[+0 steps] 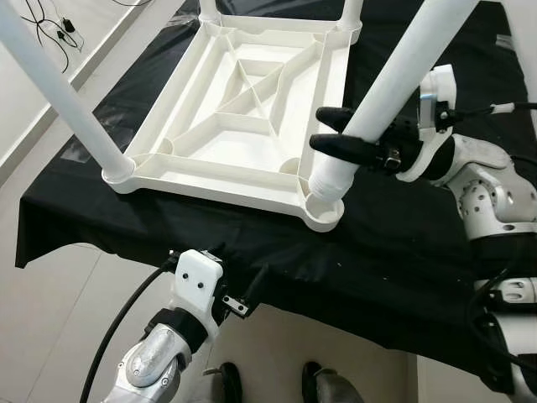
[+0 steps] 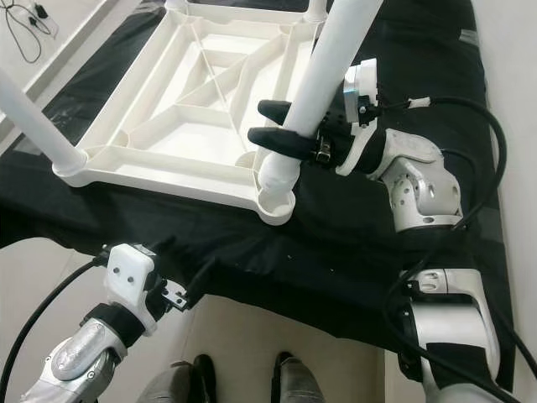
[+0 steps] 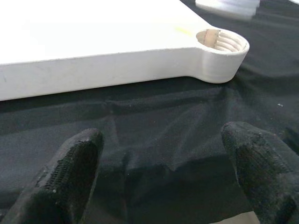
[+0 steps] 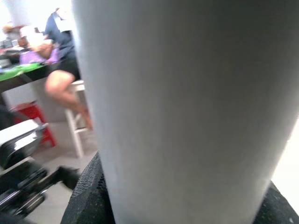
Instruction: Building children table
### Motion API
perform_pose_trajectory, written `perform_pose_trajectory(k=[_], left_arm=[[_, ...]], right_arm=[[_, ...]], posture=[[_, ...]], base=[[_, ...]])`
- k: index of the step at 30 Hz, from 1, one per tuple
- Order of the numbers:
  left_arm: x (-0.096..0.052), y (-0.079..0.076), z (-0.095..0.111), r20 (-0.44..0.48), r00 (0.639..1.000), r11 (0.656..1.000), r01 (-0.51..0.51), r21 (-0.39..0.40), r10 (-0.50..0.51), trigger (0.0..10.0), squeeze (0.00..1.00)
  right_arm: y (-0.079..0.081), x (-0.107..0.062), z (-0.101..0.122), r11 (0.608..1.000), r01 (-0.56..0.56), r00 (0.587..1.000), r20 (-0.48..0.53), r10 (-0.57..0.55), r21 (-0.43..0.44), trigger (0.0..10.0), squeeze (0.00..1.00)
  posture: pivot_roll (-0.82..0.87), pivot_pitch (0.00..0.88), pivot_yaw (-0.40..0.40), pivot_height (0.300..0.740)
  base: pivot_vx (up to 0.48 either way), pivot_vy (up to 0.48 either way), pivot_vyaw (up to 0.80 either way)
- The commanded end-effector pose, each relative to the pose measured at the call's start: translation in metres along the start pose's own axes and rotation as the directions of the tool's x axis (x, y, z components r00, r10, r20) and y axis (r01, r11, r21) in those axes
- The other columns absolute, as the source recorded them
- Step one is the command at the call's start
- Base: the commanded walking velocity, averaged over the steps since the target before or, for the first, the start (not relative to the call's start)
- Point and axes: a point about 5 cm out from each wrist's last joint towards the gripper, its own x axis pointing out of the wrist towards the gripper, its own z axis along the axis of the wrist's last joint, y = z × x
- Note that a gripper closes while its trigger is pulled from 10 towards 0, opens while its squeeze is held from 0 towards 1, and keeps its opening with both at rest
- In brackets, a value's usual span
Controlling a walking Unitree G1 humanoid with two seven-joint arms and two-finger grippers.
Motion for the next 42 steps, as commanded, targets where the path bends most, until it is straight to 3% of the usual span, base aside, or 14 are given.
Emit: perform_pose_trajectory(k=[1, 9, 18, 22, 23, 29, 31, 33, 34, 37, 38, 42], left_arm=[[-0.003, -0.001, -0.006, -0.022, 1.0, 1.0, 0.012, -0.025, -0.013, 10.0, 0.0], [-0.006, -0.009, -0.008, -0.024, 0.997, 0.996, 0.077, -0.037, -0.078, 10.0, 0.0], [-0.008, -0.013, -0.007, -0.016, 0.995, 0.995, 0.096, -0.024, -0.097, 10.0, 0.0], [-0.009, -0.013, -0.006, -0.015, 0.995, 0.995, 0.099, -0.025, -0.099, 10.0, 0.0], [-0.01, -0.014, -0.006, -0.016, 0.995, 0.995, 0.101, -0.026, -0.101, 10.0, 0.0], [-0.011, -0.014, -0.006, -0.017, 0.994, 0.994, 0.105, -0.028, -0.105, 10.0, 0.0], [-0.011, -0.014, -0.006, -0.018, 0.994, 0.994, 0.109, -0.03, -0.11, 10.0, 0.0], [-0.011, -0.014, -0.006, -0.018, 0.994, 0.994, 0.109, -0.03, -0.11, 10.0, 0.0], [-0.011, -0.014, -0.005, -0.018, 0.994, 0.993, 0.111, -0.03, -0.111, 10.0, 0.0], [-0.011, -0.014, -0.005, -0.018, 0.994, 0.993, 0.111, -0.03, -0.112, 10.0, 0.0], [-0.012, -0.014, -0.005, -0.019, 0.994, 0.994, 0.11, -0.029, -0.11, 10.0, 0.0], [-0.012, -0.014, -0.004, -0.019, 0.994, 0.994, 0.108, -0.029, -0.109, 10.0, 0.0]], right_arm=[[0.006, 0.007, -0.005, 0.999, -0.045, 0.999, -0.017, 0.045, 0.007, 10.0, 0.0], [0.016, 0.027, -0.044, 0.99, -0.051, 0.994, -0.085, 0.062, 0.131, 10.0, 0.0], [0.007, 0.019, -0.054, 0.989, 0.034, 0.988, -0.155, -0.011, 0.145, 10.0, 0.0], [0.002, 0.009, -0.04, 0.989, 0.032, 0.998, -0.063, -0.023, 0.147, 10.0, 0.0], [0.003, -0.004, -0.016, 0.986, -0.044, 0.994, 0.103, 0.027, 0.163, 10.0, 0.0], [0.006, -0.01, -0.001, 0.984, -0.093, 0.981, 0.184, 0.065, 0.15, 10.0, 0.0], [-0.002, -0.008, -0.006, 0.991, -0.015, 0.992, 0.124, -0.002, 0.13, 10.0, 0.0], [-0.002, -0.008, -0.006, 0.991, -0.015, 0.992, 0.124, -0.002, 0.13, 10.0, 0.0], [-0.006, -0.008, -0.016, 0.992, 0.035, 0.998, 0.044, -0.04, 0.123, 10.0, 0.0], [-0.007, -0.008, -0.02, 0.992, 0.045, 0.999, 0.012, -0.046, 0.121, 10.0, 0.0], [-0.005, -0.01, -0.032, 0.992, 0.044, 0.997, -0.072, -0.035, 0.119, 10.0, 0.0], [-0.004, -0.011, -0.038, 0.992, 0.04, 0.993, -0.114, -0.027, 0.121, 10.0, 0.0]], posture=[[0.05, 0.234, 0.002, 0.74], [0.04, 0.229, 0.003, 0.74], [0.05, 0.249, 0.0, 0.74], [0.05, 0.255, 0.001, 0.74], [0.06, 0.263, 0.007, 0.74], [0.05, 0.268, 0.011, 0.74], [0.06, 0.274, 0.014, 0.74], [0.06, 0.274, 0.014, 0.74], [0.06, 0.278, 0.015, 0.74], [0.06, 0.278, 0.015, 0.74], [0.06, 0.286, 0.015, 0.74], [0.06, 0.289, 0.016, 0.74]], base=[[0.0, 0.0, 0.0], [0.0, 0.0, 0.0], [0.0, 0.0, 0.0], [0.0, 0.0, 0.0], [0.0, 0.0, 0.0], [0.0, 0.0, 0.0], [0.0, 0.0, 0.0], [0.0, 0.0, 0.0], [0.0, 0.0, 0.0], [0.0, 0.0, 0.0], [0.0, 0.0, 0.0], [0.0, 0.0, 0.0]])
